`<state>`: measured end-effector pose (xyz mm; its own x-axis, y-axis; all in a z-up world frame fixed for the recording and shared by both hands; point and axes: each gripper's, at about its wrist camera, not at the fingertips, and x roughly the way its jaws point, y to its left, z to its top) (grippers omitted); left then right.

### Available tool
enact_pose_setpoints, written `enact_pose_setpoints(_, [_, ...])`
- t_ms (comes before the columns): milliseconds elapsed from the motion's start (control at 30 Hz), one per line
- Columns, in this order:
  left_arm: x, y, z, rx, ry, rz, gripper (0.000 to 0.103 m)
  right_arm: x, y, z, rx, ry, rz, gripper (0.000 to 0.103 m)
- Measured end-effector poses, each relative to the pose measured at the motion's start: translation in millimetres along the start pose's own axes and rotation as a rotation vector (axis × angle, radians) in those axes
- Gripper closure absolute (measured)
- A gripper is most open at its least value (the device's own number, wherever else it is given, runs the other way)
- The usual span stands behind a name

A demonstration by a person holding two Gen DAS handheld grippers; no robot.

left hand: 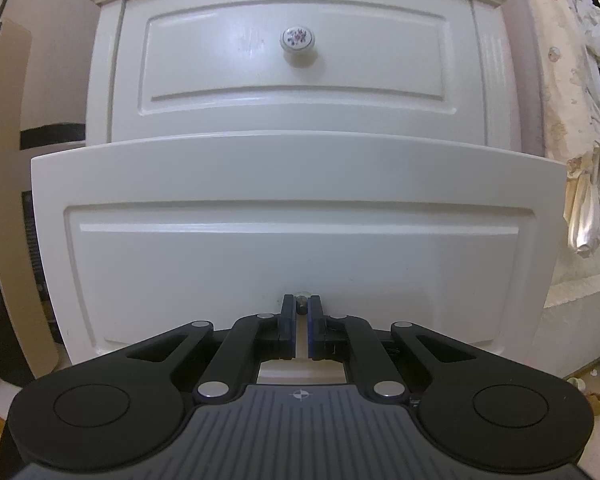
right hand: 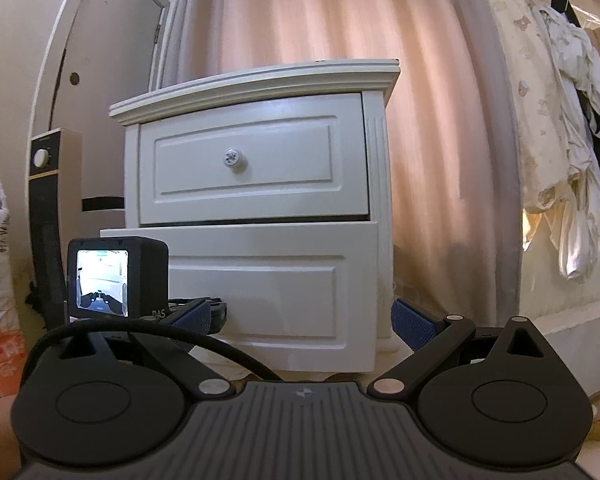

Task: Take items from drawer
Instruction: 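Pull the lower drawer open by its knob with the left gripper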

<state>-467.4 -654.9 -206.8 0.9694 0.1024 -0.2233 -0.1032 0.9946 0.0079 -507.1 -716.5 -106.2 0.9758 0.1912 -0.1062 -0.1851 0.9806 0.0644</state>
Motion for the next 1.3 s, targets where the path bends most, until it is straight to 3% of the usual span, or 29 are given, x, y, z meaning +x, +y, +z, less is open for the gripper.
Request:
enact_pose_setpoints(200, [-32, -2, 1, -0.002, -0.004, 0.007, 0.101, -16, 1, -7, 0.006, -0.001, 0.015, 0.0])
enact_pose_setpoints(267, [20, 37, 38, 0.001, -0.004, 0.008, 0.101, -21, 0, -8, 0.007, -0.002, 0.018, 0.0])
enact_pose_setpoints(333, [9, 25, 36, 0.0, -0.004, 0.011, 0.101, -25, -1, -9, 0.011, -0.006, 0.022, 0.0])
enact_pose_setpoints(567, [32, 52, 55, -0.011, 0.001, 0.01, 0.101, -33, 0, -11, 0.006, -0.01, 0.043, 0.0])
enact_pose_setpoints(1033, [0, 47, 40, -0.004, 0.016, 0.0, 0.1, -38, -6, -14, 0.013, -0.007, 0.039, 0.0])
enact_pose_setpoints(1067, [-2, 48, 40, 0.001, 0.02, 0.004, 0.097, -37, -6, -14, 0.013, -0.006, 0.039, 0.0])
enact_pose_setpoints(1133, [-9, 48, 41, 0.009, 0.031, 0.014, 0.068, -35, -7, -13, 0.012, -0.006, 0.037, 0.0])
enact_pose_setpoints(1167, [-15, 49, 42, 0.013, 0.028, 0.012, 0.034, -34, -7, -13, 0.011, -0.006, 0.036, 0.0])
enact_pose_setpoints(1200, [-21, 49, 46, 0.026, 0.02, 0.01, 0.014, -33, -7, -12, 0.011, -0.004, 0.033, 0.0])
enact_pose_setpoints(1300, [-23, 64, 63, 0.031, -0.02, 0.064, 0.0, -30, -10, -5, 0.024, 0.009, 0.03, 0.0])
